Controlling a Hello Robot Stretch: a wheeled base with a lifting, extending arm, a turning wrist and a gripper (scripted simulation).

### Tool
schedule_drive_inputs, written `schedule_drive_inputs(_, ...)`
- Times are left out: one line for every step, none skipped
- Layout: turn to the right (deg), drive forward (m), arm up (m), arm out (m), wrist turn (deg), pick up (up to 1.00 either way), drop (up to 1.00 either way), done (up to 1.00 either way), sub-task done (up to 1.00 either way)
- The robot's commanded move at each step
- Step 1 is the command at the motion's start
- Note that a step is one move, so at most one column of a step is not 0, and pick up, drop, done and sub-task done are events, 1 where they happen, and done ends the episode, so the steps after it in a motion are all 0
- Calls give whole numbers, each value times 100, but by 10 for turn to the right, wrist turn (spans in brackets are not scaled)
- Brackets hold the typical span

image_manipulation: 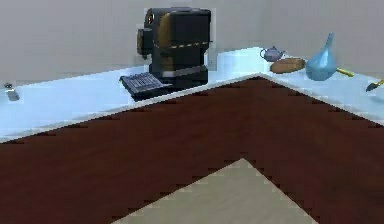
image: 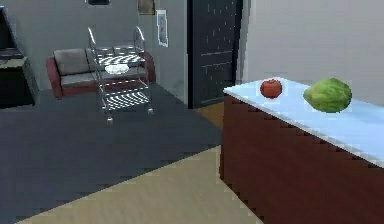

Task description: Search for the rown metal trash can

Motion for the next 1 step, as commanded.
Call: schedule_drive_inputs(-30,0,0,0,0,0,0,0,0)
